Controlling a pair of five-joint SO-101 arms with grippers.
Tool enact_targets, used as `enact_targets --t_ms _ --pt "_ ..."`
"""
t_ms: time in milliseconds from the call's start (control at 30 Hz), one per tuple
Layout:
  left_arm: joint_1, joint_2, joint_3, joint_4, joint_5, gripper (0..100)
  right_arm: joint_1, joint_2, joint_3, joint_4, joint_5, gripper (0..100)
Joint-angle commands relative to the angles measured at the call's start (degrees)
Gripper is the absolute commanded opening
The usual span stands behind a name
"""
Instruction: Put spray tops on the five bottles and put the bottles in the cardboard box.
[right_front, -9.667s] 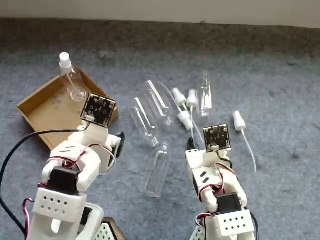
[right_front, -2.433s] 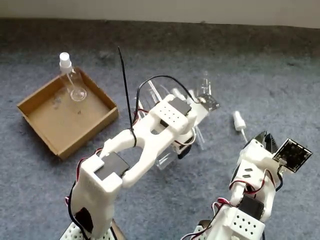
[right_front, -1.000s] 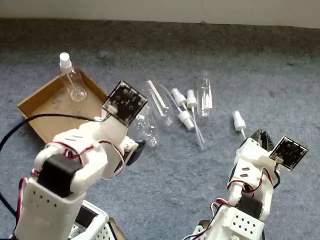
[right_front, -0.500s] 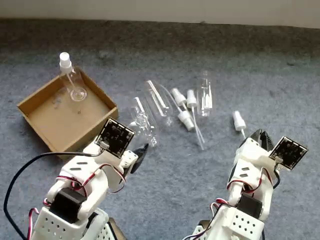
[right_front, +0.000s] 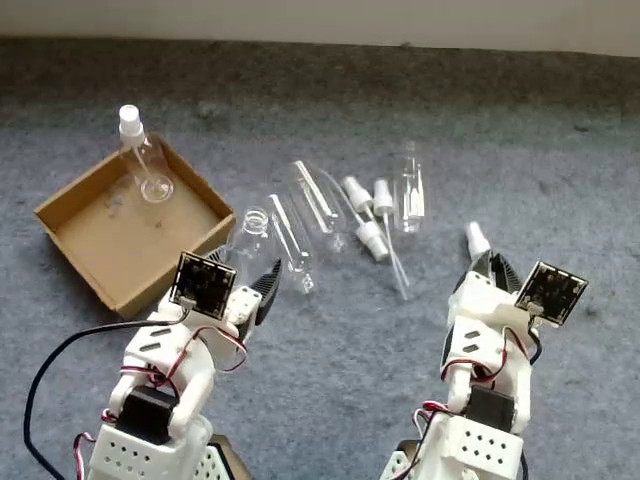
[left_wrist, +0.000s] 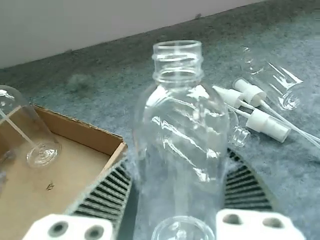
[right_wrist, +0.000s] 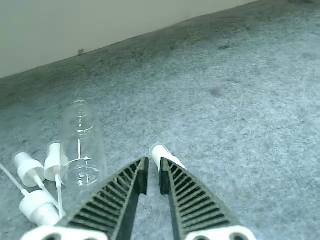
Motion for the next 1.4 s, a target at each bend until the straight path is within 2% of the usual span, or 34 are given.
enact_targets --t_ms 0,167,333,500,600,733,867,1067,1200,1367 --pt "-2.6 -0.8 0.3 -2.5 2.3 3 -0.7 -0.7 7.6 0.2 -0.5 3.6" --pt "-5.6 -0.8 0.4 -2.6 13.9 3 -0.6 -0.6 7.1 0.6 0.6 3.6" --pt "-5.9 -0.8 0.5 -3.0 17.5 3 -1.7 -0.6 1.9 8.6 7.6 3.7" --pt "-5.8 -0.8 4.8 -11.2 21.1 3 -1.8 -0.1 -6.1 14.6 11.5 3.8" --pt "-2.9 -0.7 8.0 -18.3 20.9 3 -2.6 0.0 -13.1 20.0 13.7 3.9" --pt "2.1 -0.7 7.9 -16.4 20.8 3 -5.8 3.7 -22.5 27.6 16.0 6.4" --pt "4.4 -0.7 7.9 -14.2 20.7 3 -7.5 15.3 -29.7 29.3 16.1 11.7" --pt "10.5 -0.7 7.9 -11.0 6.4 3 -7.5 34.1 -39.2 29.3 16.2 12.0" --pt "13.8 -0.7 7.9 -8.4 5.6 3 -7.3 45.6 -46.9 29.5 16.3 12.0" --pt "13.7 -0.7 7.9 -7.7 5.5 3 -7.3 58.2 -57.5 29.7 16.5 12.0"
